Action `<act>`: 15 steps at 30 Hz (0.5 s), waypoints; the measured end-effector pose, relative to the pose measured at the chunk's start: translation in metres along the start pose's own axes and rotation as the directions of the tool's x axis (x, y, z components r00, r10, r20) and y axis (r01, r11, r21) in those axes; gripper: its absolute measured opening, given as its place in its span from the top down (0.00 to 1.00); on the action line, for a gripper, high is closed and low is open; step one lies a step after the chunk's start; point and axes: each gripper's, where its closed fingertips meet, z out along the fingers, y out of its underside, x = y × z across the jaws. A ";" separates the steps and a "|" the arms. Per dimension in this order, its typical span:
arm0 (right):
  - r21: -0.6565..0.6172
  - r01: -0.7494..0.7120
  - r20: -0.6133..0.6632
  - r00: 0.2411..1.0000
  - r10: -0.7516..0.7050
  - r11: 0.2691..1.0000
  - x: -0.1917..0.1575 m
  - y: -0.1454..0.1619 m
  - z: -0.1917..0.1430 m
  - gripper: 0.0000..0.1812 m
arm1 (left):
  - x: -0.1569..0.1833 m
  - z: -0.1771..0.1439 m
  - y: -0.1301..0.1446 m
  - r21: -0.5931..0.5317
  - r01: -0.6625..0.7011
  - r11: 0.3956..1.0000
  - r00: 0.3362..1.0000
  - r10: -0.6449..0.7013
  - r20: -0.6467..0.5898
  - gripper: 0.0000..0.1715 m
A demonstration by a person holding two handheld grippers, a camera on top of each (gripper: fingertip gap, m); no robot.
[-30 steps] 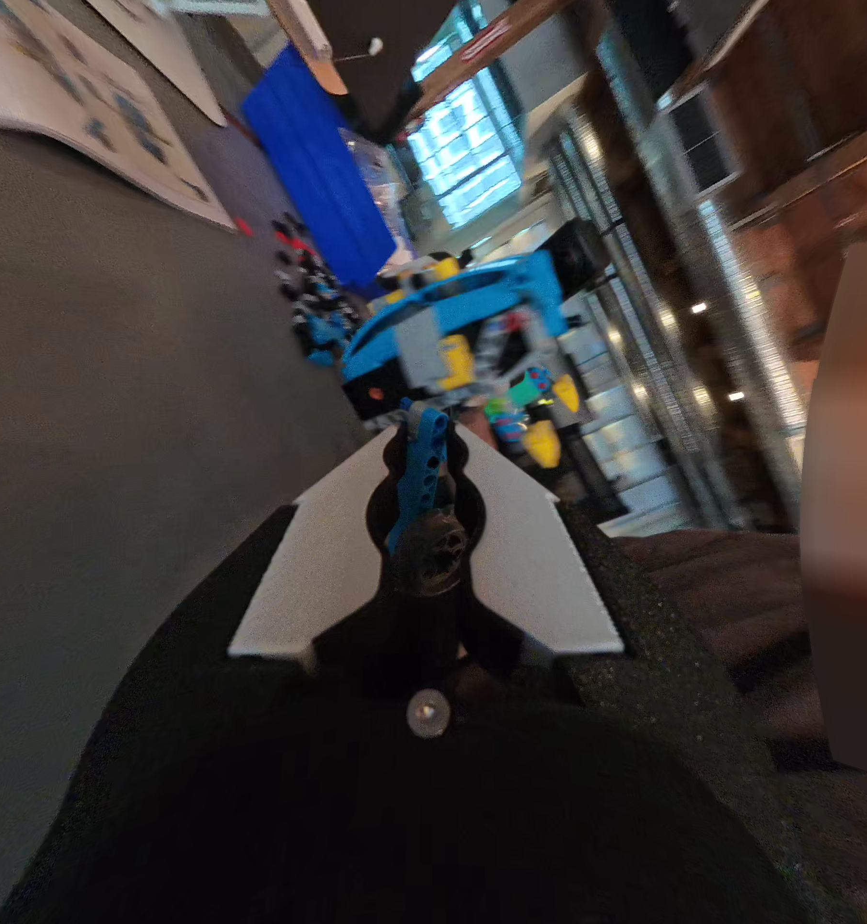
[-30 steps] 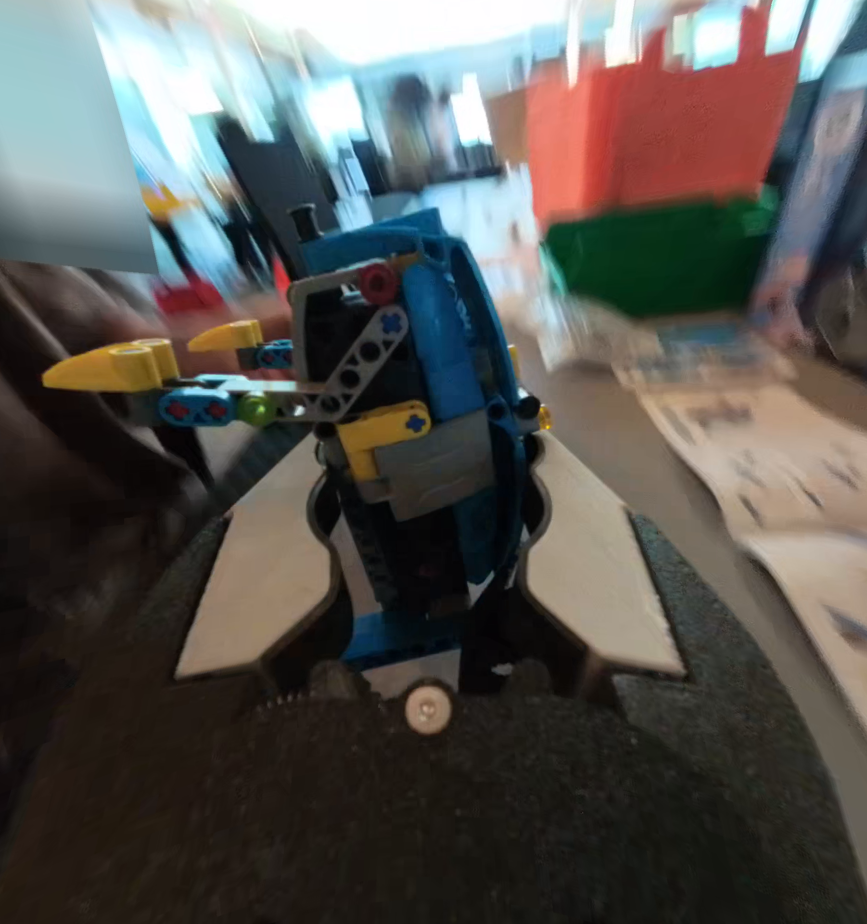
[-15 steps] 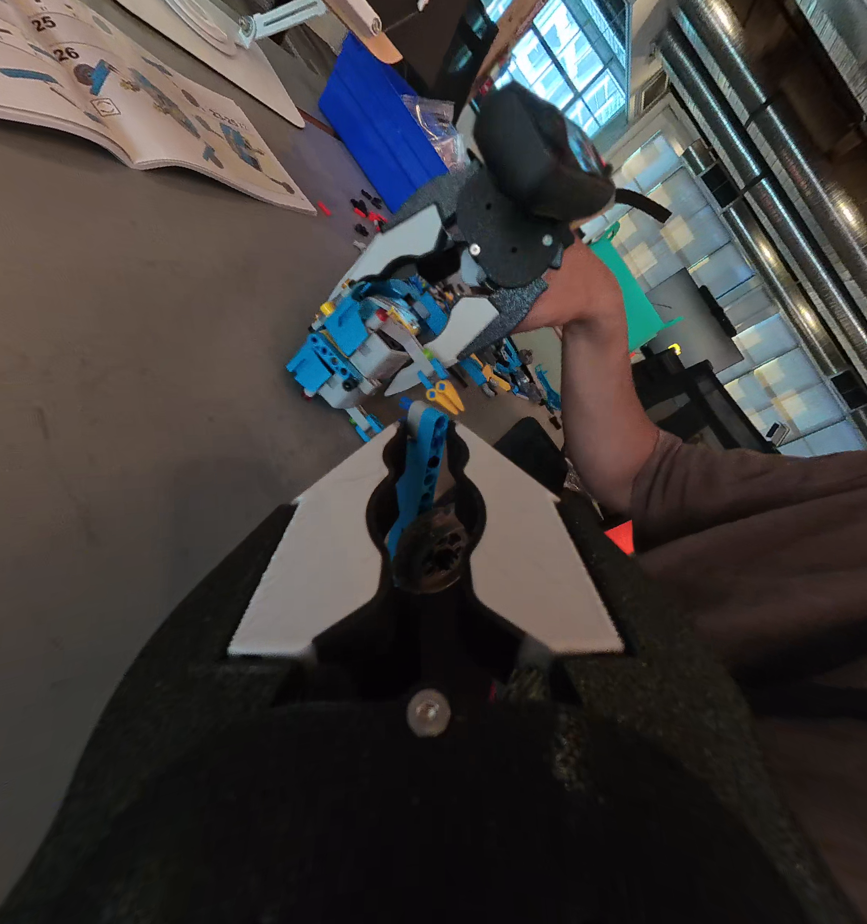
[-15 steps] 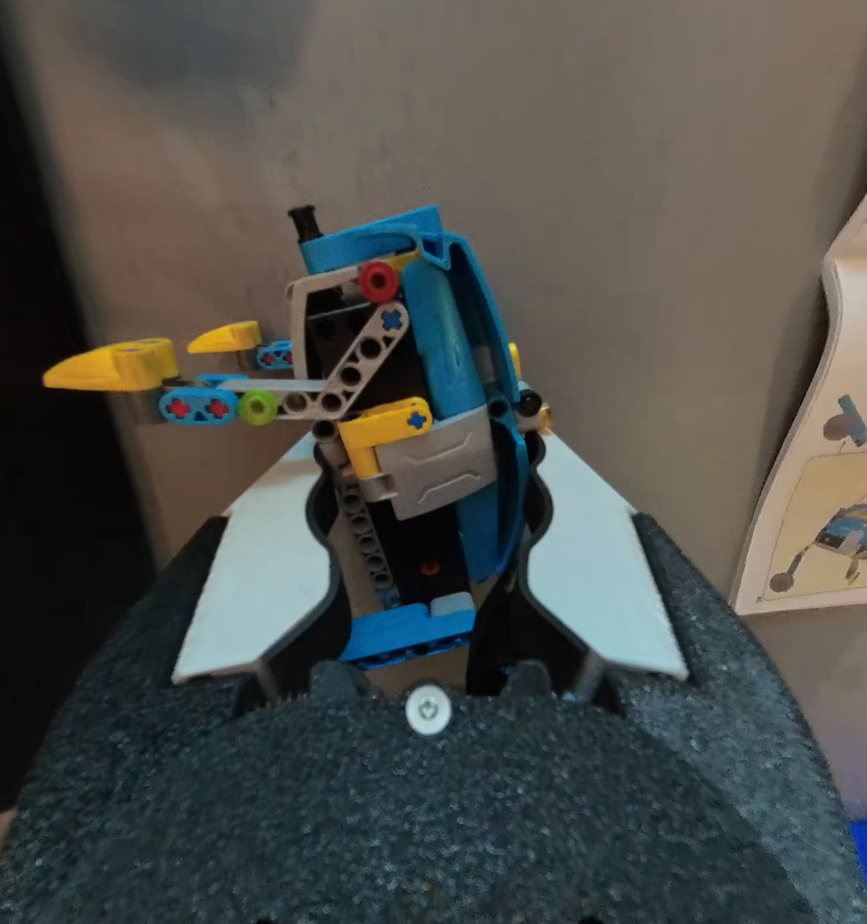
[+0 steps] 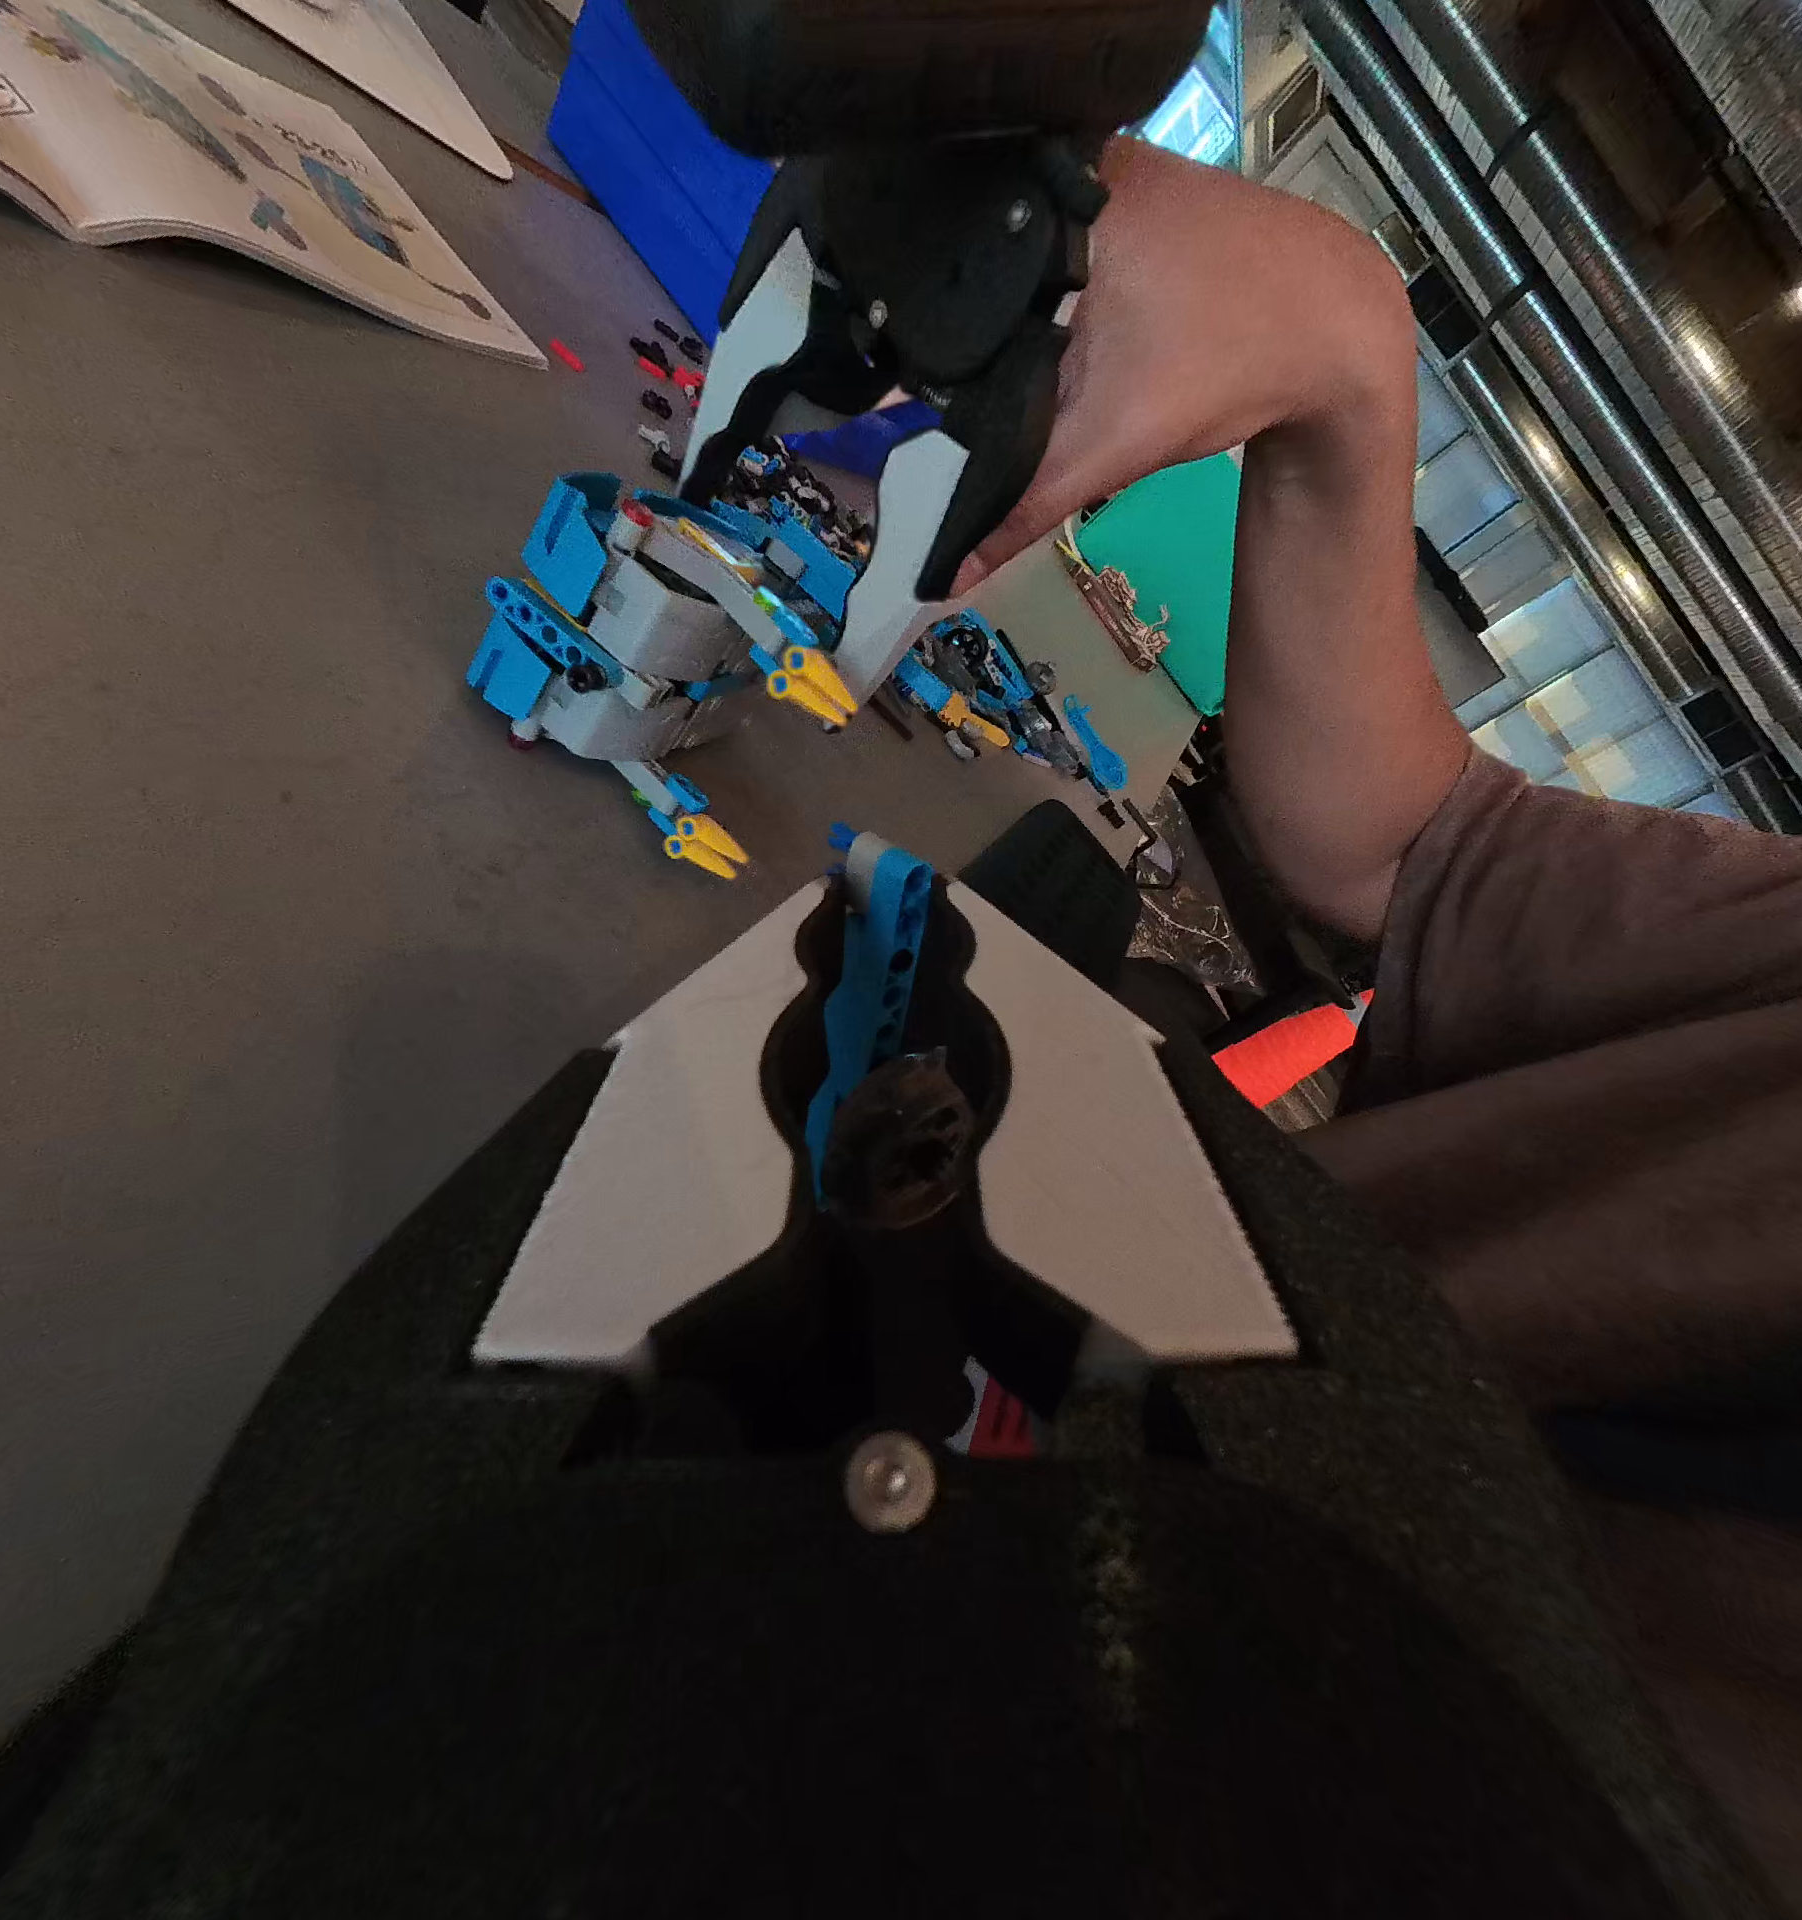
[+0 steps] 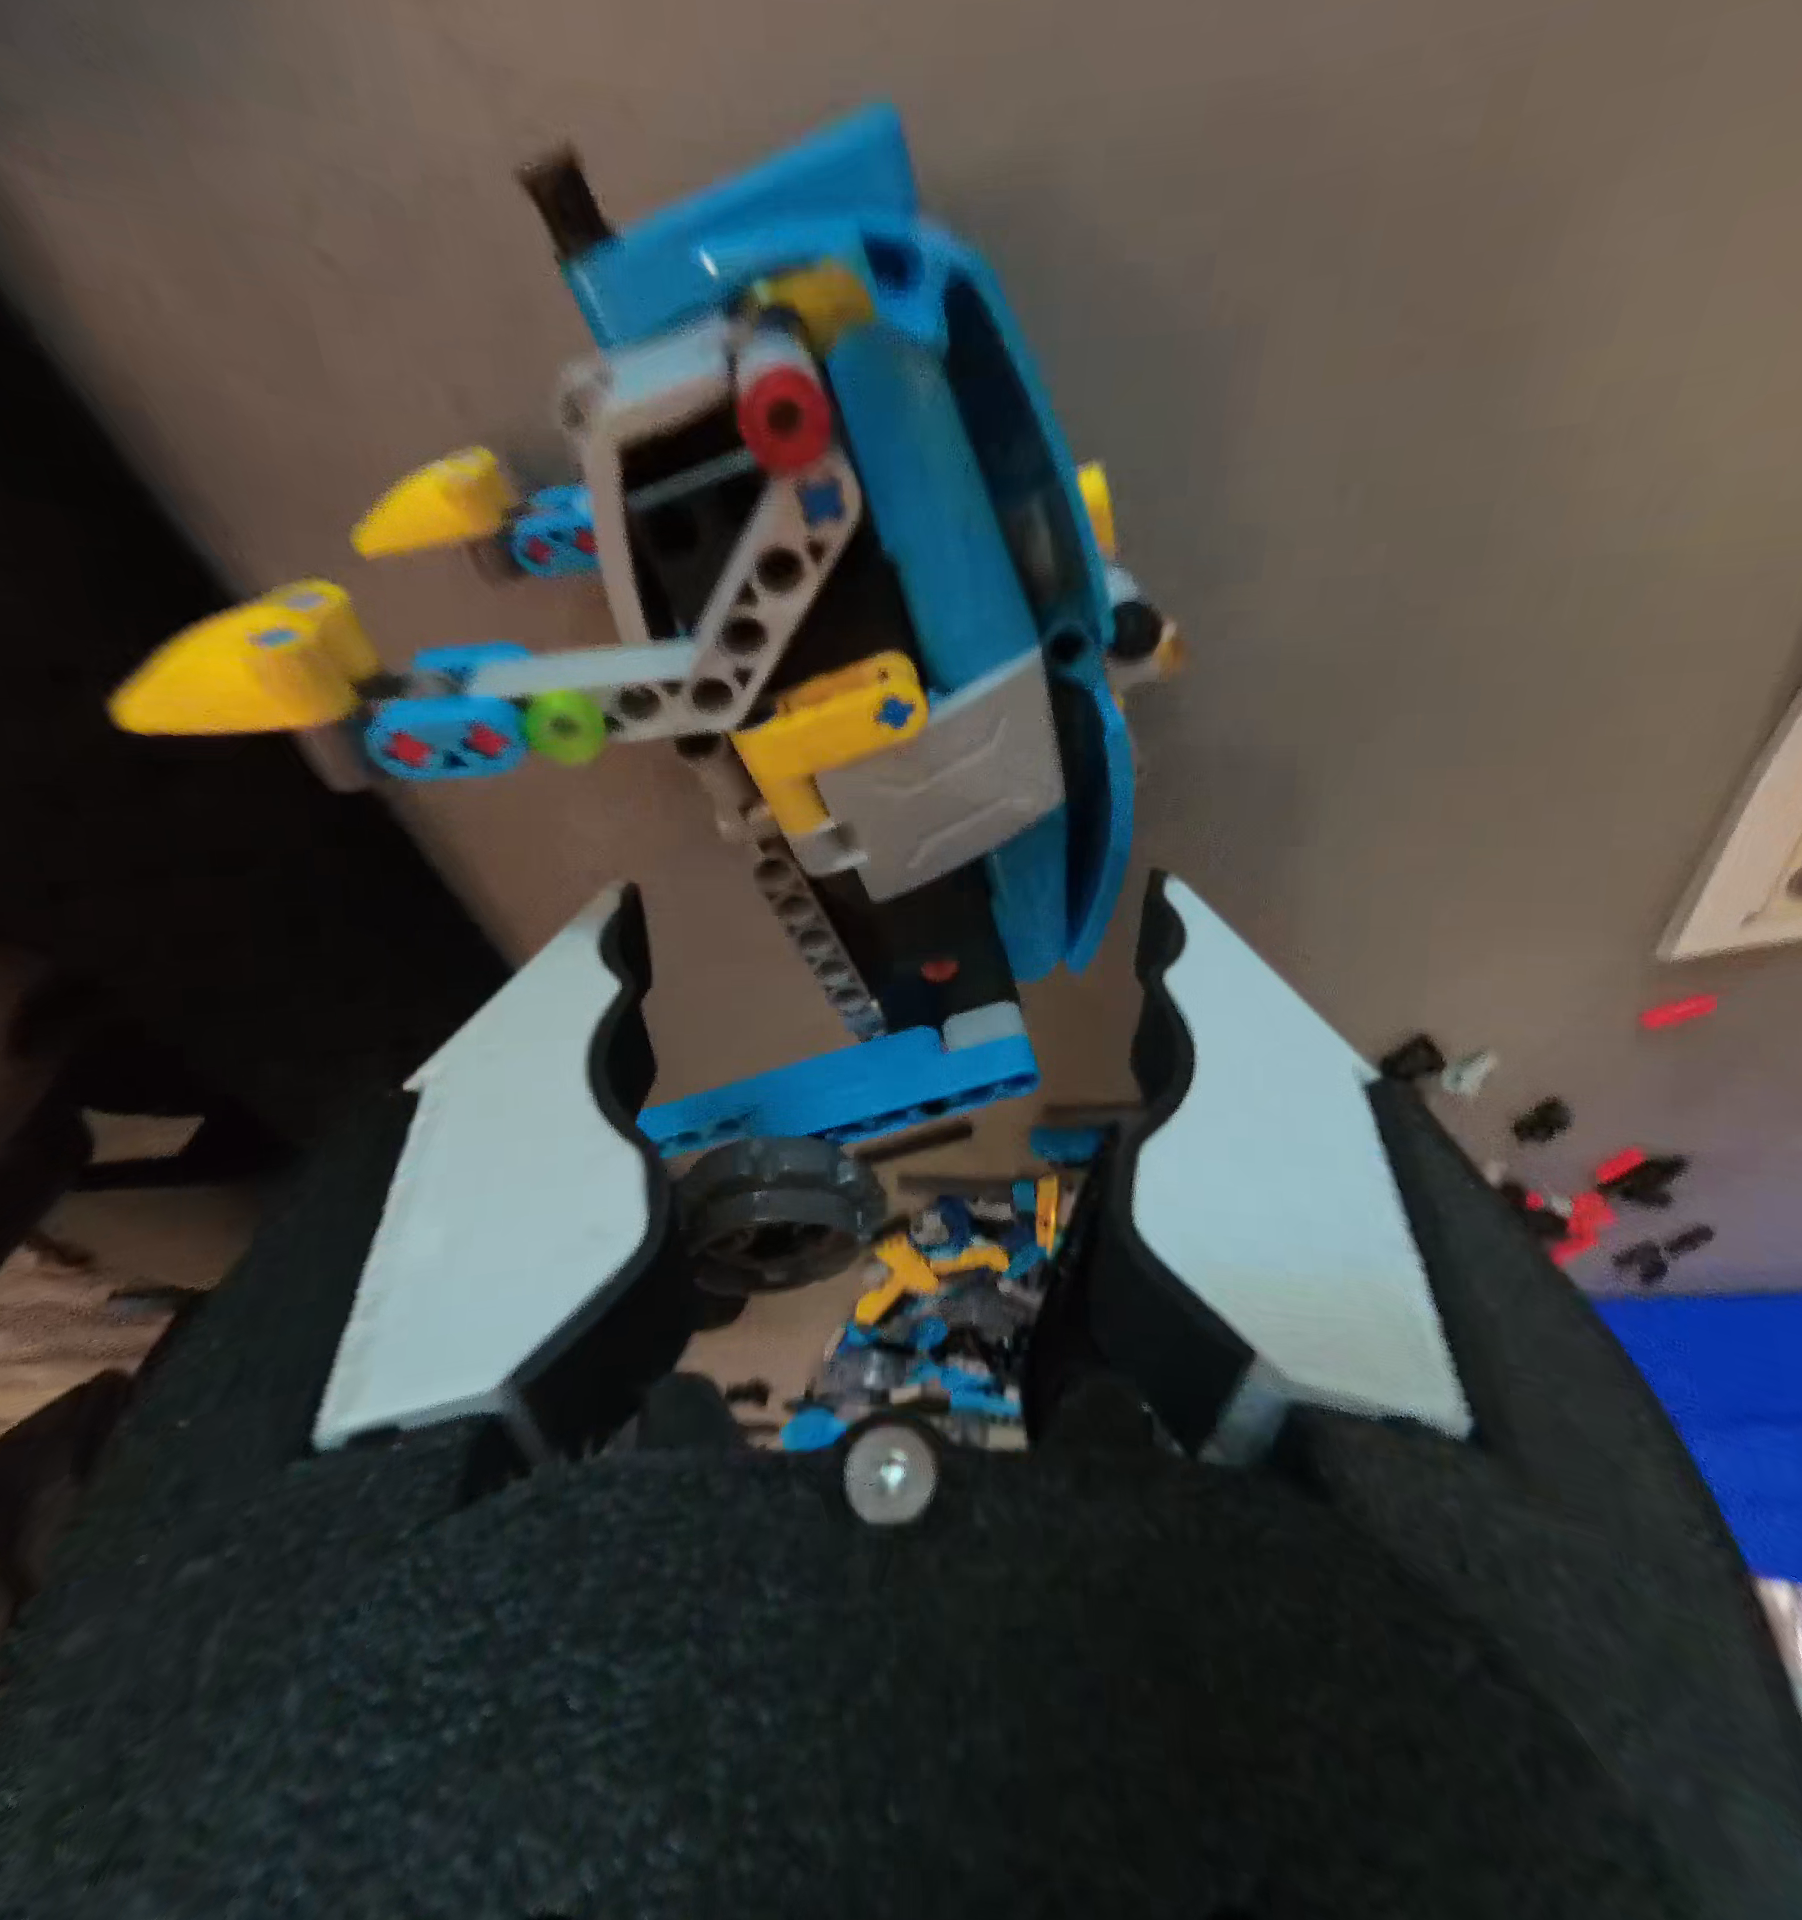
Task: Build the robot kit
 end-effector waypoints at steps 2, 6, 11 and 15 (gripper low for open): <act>-0.022 -0.004 -0.056 0.998 0.003 1.000 0.005 0.003 -0.001 0.47 | 0.002 -0.002 0.000 0.006 -0.011 1.000 1.000 0.011 0.004 0.92; -0.080 -0.069 -0.043 0.997 0.066 0.994 0.004 0.009 0.006 0.51 | 0.006 -0.001 0.000 0.020 0.004 1.000 1.000 -0.004 -0.011 0.91; -0.192 -0.074 -0.108 0.993 0.054 0.979 0.015 0.019 0.029 0.59 | 0.014 0.006 0.008 0.000 0.008 1.000 0.999 -0.008 -0.035 0.91; -0.057 -0.022 -0.129 0.992 0.014 0.998 0.024 0.007 0.028 0.64 | 0.015 0.008 0.010 -0.004 -0.001 1.000 0.999 0.001 -0.035 0.92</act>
